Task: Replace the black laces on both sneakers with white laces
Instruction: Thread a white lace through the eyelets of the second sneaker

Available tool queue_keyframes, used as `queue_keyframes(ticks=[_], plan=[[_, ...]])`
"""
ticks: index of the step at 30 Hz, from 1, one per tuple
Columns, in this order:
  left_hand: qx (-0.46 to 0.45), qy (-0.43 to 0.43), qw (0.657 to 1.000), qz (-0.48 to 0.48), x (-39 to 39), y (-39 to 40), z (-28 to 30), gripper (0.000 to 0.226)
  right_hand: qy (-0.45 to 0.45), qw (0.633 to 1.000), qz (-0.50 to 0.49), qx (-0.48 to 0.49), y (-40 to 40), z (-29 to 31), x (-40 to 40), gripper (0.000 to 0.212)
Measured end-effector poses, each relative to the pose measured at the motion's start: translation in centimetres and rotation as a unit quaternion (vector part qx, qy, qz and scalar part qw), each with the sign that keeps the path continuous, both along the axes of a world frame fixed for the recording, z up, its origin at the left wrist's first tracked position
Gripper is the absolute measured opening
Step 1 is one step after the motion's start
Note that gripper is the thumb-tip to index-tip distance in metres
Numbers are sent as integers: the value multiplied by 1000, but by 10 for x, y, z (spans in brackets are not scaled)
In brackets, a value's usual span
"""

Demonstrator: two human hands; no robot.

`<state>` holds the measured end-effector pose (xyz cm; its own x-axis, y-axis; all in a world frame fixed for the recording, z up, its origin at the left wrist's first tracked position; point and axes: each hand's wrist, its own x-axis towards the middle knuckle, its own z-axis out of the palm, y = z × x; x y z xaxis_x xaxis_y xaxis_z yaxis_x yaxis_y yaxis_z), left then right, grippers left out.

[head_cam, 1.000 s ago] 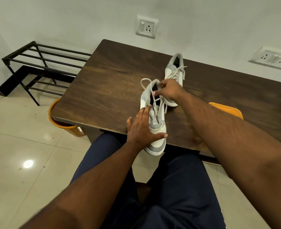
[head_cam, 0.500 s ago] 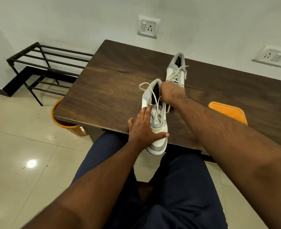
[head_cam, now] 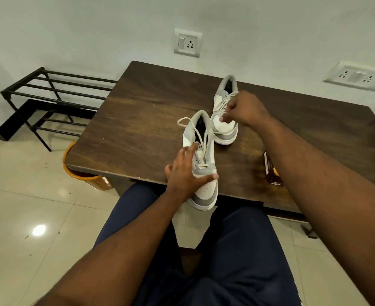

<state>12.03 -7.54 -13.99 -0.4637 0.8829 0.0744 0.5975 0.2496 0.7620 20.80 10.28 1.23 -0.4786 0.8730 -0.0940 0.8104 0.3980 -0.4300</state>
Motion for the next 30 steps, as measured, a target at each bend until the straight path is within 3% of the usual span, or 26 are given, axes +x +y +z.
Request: queue_keyframes(ticks=[4, 7, 10, 16, 18, 22, 24, 30], plan=[[199, -204, 958, -30, -9, 3, 29, 69, 45, 981, 119, -144, -45, 4, 13, 12], [151, -332, 926, -96, -15, 4, 53, 52, 82, 964, 146, -207, -62, 5, 16, 14], [117, -343, 926, -103, -26, -3, 62, 10, 125, 958, 135, -219, -60, 3, 26, 16], [87, -400, 910, 66, -49, -48, 35, 19, 216, 931, 56, -289, -54, -22, 68, 9], [85, -397, 911, 69, -40, -49, 37, 14, 209, 934, 60, -284, -63, -35, 65, 7], [67, -364, 929, -26, -15, -31, 54, 34, 218, 937, 86, -260, -85, -53, 47, 9], [38, -325, 943, -56, -9, -27, 55, 25, 238, 932, 95, -257, -89, -56, 43, 10], [77, -336, 935, 85, -32, -42, 32, 14, 251, 933, 49, -253, -76, -65, 69, 5]])
